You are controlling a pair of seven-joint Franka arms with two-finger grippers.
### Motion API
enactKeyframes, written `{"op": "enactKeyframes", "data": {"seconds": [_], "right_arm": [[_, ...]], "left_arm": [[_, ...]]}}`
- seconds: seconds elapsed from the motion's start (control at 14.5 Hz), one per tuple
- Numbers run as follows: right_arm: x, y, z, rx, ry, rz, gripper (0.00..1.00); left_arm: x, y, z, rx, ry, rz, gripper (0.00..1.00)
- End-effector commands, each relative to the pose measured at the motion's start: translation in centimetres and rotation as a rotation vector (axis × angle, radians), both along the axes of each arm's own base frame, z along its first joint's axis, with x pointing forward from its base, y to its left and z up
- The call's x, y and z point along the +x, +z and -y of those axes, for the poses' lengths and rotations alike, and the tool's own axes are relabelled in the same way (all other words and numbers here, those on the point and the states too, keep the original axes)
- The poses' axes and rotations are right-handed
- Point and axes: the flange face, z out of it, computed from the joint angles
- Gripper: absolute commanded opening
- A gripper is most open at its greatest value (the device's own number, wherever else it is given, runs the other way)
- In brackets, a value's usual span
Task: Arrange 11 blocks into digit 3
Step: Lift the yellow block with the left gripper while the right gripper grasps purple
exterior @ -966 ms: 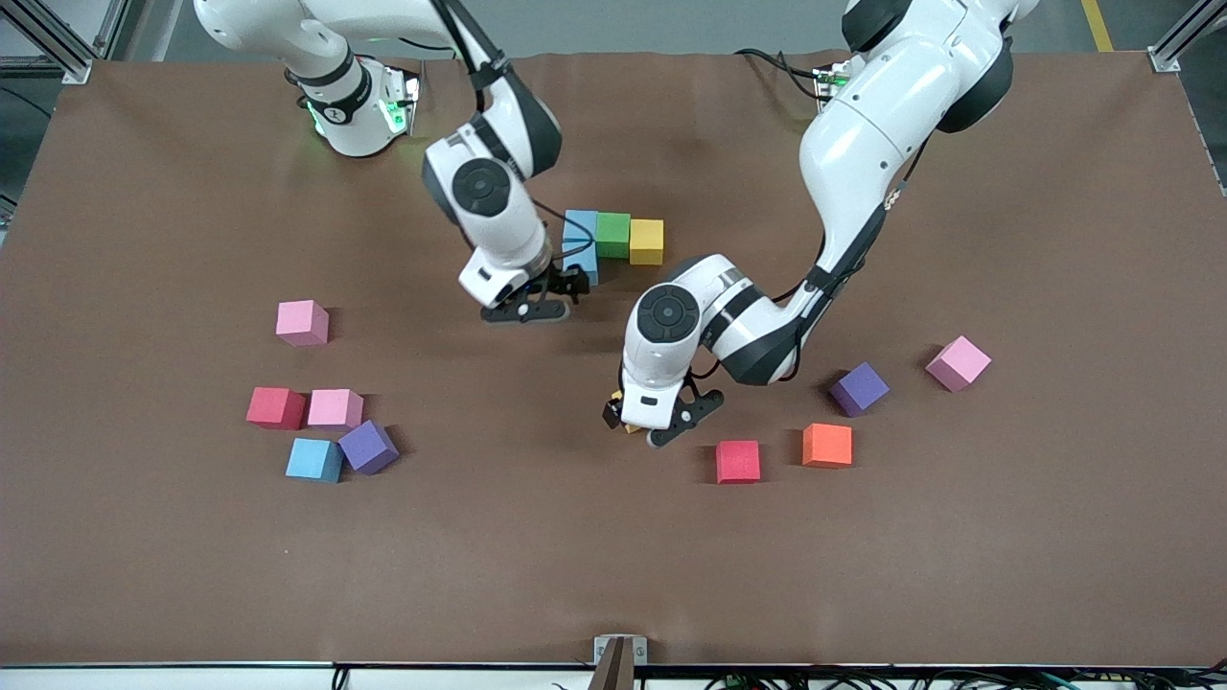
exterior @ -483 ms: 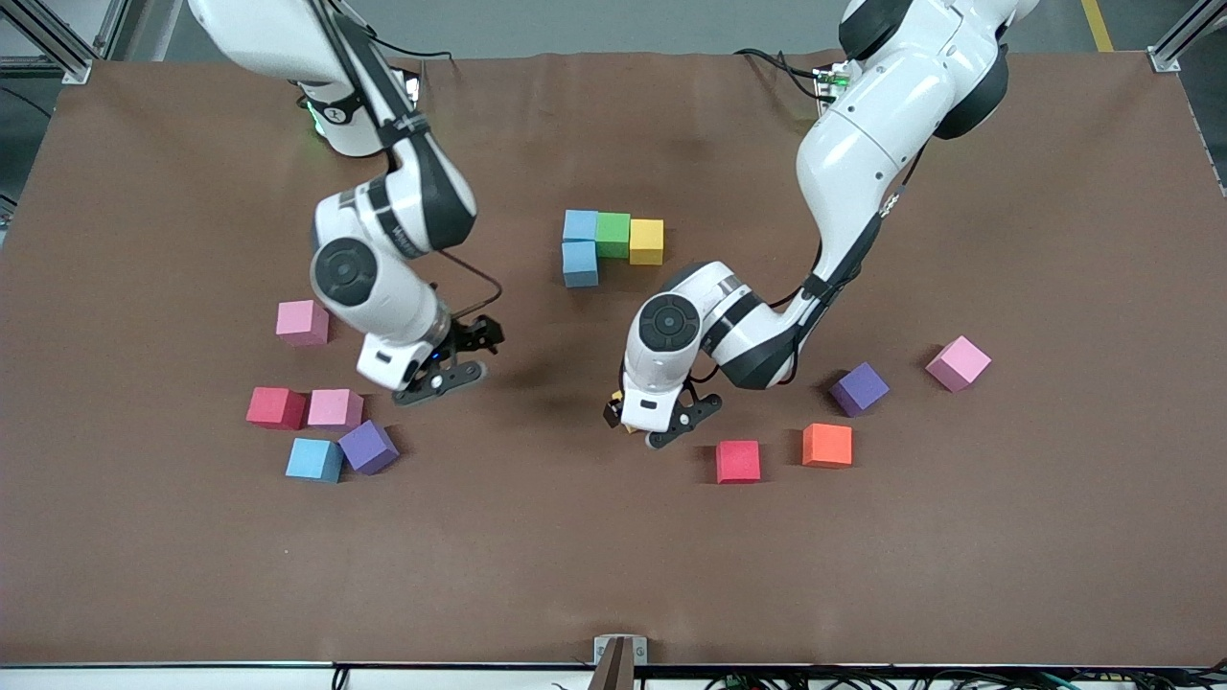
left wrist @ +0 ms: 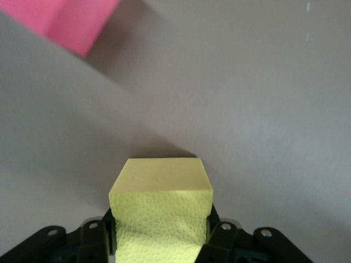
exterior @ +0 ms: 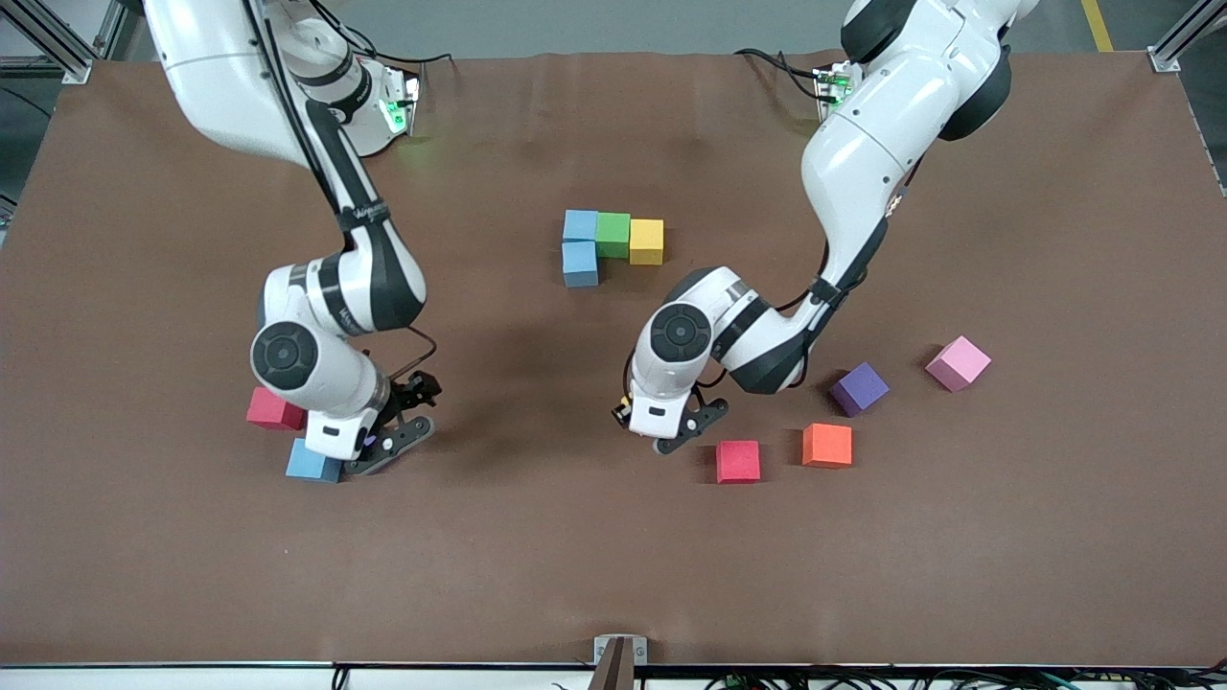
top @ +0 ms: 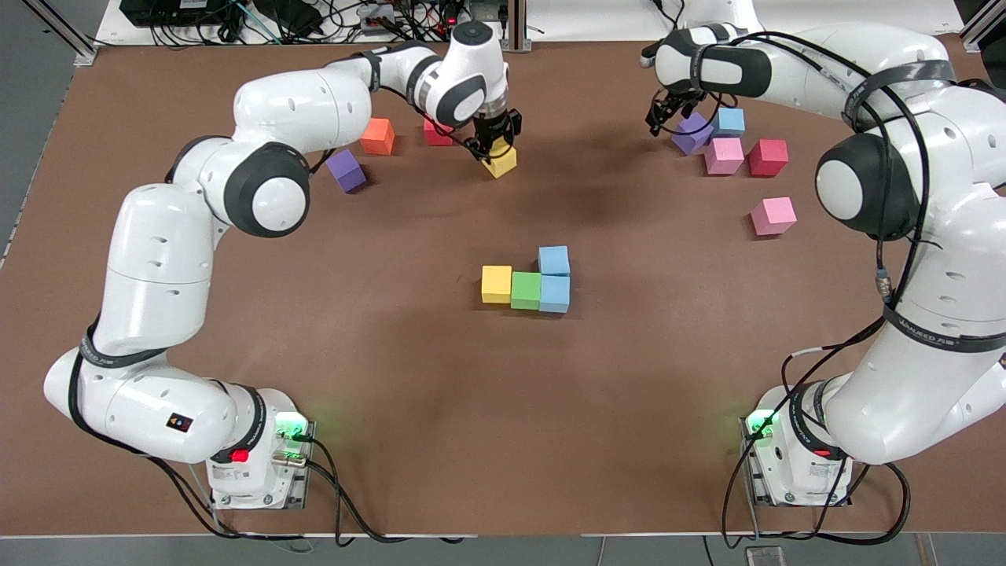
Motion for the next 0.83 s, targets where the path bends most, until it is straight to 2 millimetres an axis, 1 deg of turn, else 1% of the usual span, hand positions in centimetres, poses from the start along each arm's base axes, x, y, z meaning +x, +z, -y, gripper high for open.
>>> {"op": "enactKeyframes", "data": {"seconds": [0.0,0.07,0.28,0.34,0.41,0.48,0.55,0.62,0.69,0.76], "right_arm": [[1.7,-0.6,2.4,0.002,0.077,0.025,1.0],[2.0,-0.4,2.9,0.003,0.077,0.03,1.0],[2.7,-0.6,5.1,0.0,0.047,0.031,1.0],[2.8,-0.7,5.5,0.0,0.041,0.028,1.0],[2.8,-0.9,5.8,-0.001,0.036,0.025,1.0],[2.8,-1.5,5.9,-0.004,0.035,0.019,1.0],[2.9,-2.0,6.2,-0.002,0.029,0.015,1.0],[2.9,-2.3,6.6,0.0,0.02,0.01,1.0],[2.9,-2.6,6.6,0.0,0.02,0.007,1.0],[2.8,-3.2,6.7,-0.003,0.019,0.0,1.0]], "left_arm": [[2.1,3.9,-2.7,0.004,0.026,0.001,0.38],[2.2,4.7,-3.2,0.018,0.031,-0.005,0.39],[2.6,7.7,-4.9,0.066,0.04,-0.014,0.39],[3.3,9.5,-6.2,0.065,0.06,-0.01,0.39],[3.4,11.2,-6.8,0.067,0.064,-0.001,0.39],[2.8,13.0,-6.7,0.076,0.058,0.001,0.4],[2.2,14.1,-6.6,0.089,0.052,-0.009,0.4],[1.9,15.5,-7.0,0.114,0.053,-0.017,0.4],[1.6,16.8,-7.1,0.12,0.054,-0.016,0.4],[1.4,18.2,-7.3,0.121,0.055,-0.004,0.4]]}}
